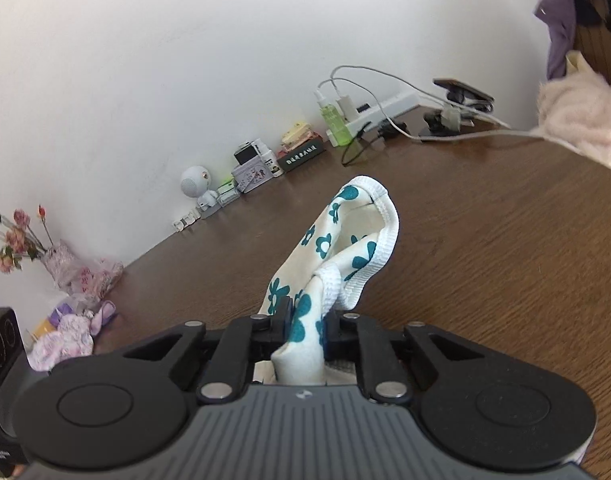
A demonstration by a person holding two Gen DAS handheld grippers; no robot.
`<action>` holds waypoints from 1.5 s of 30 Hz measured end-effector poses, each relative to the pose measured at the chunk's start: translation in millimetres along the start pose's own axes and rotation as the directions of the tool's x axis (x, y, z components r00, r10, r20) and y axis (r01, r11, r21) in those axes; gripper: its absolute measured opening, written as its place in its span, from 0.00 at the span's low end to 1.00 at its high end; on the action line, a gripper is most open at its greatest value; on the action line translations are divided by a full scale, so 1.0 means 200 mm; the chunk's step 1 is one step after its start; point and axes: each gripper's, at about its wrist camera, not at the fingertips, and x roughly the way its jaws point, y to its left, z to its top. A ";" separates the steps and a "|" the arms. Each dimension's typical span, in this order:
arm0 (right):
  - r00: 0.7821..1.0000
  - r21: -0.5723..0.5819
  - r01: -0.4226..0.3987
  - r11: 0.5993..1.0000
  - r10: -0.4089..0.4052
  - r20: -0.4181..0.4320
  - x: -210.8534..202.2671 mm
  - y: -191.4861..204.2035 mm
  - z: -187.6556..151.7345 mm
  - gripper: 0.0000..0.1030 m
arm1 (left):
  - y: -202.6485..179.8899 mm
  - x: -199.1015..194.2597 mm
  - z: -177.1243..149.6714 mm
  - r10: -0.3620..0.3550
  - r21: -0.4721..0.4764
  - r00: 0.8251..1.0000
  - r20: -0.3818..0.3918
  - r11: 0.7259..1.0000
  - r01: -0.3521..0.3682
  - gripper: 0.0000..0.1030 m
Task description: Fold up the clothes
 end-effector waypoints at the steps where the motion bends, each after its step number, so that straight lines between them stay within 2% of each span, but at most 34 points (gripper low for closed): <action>1: 1.000 -0.058 0.014 0.998 -0.013 0.007 -0.01 0.05 0.01 0.12 | 0.02 -0.03 0.00 -0.002 -0.020 1.000 0.001 1.000 0.002 0.51; 4: 0.999 -0.230 0.040 0.972 -0.036 0.025 -0.03 0.21 0.01 0.12 | 0.10 -0.19 -0.04 0.047 -0.073 0.999 0.024 0.996 -0.045 0.53; 7: 0.999 -0.397 0.044 0.917 -0.038 0.024 -0.04 0.37 0.00 0.12 | 0.20 -0.36 -0.10 0.101 -0.125 0.994 0.049 0.988 -0.094 0.56; 10: 1.000 -0.498 0.024 0.867 -0.029 -0.002 -0.01 0.51 -0.04 0.11 | 0.29 -0.54 -0.18 0.163 -0.179 0.983 0.080 0.973 -0.147 0.57; 15: 0.996 -0.588 -0.029 0.809 -0.024 -0.082 0.06 0.70 -0.16 0.09 | 0.35 -0.76 -0.33 0.204 -0.279 0.974 0.094 0.945 -0.171 0.60; 20: 0.993 -0.634 -0.037 0.772 -0.045 -0.112 0.09 0.77 -0.27 0.09 | 0.36 -0.85 -0.42 0.220 -0.306 0.972 0.083 0.934 -0.185 0.61; 22: 0.993 -0.631 -0.041 0.775 -0.040 -0.114 0.10 0.78 -0.29 0.12 | 0.36 -0.86 -0.43 0.219 -0.314 0.972 0.084 0.932 -0.183 0.62; 24: 0.991 -0.598 -0.081 0.797 -0.002 -0.136 0.09 0.76 -0.28 0.25 | 0.37 -0.87 -0.44 0.214 -0.322 0.973 0.090 0.930 -0.175 0.62; 25: 0.988 -0.570 -0.110 0.815 0.027 -0.153 0.08 0.75 -0.27 0.34 | 0.37 -0.87 -0.43 0.212 -0.326 0.973 0.094 0.930 -0.171 0.63; 26: 0.984 -0.532 -0.141 0.835 0.060 -0.167 0.07 0.74 -0.26 0.37 | 0.37 -0.87 -0.43 0.210 -0.329 0.973 0.098 0.929 -0.167 0.63; 29: 0.972 -0.357 -0.213 0.909 0.162 -0.169 0.00 0.65 -0.18 0.36 | 0.38 -0.87 -0.42 0.213 -0.331 0.971 0.108 0.929 -0.167 0.64; 31: 0.966 -0.237 -0.244 0.940 0.214 -0.144 -0.06 0.56 -0.11 0.36 | 0.37 -0.86 -0.41 0.206 -0.326 0.973 0.108 0.931 -0.161 0.65; 34: 0.968 -0.195 -0.232 0.953 0.207 -0.138 -0.10 0.48 -0.09 0.34 | 0.37 -0.84 -0.38 0.188 -0.312 0.977 0.104 0.938 -0.148 0.65; 37: 0.972 -0.173 -0.211 0.962 0.188 -0.138 -0.12 0.41 -0.08 0.21 | 0.34 -0.80 -0.32 0.162 -0.283 0.980 0.113 0.951 -0.125 0.65; 42: 0.977 -0.145 -0.179 0.973 0.159 -0.140 -0.15 0.32 -0.08 0.21 | 0.27 -0.73 -0.20 0.119 -0.218 0.982 0.144 0.972 -0.086 0.65; 45: 0.971 -0.153 -0.208 0.966 0.184 -0.155 -0.12 0.33 -0.10 0.19 | 0.23 -0.66 -0.18 0.113 -0.177 0.986 0.120 0.980 -0.090 0.65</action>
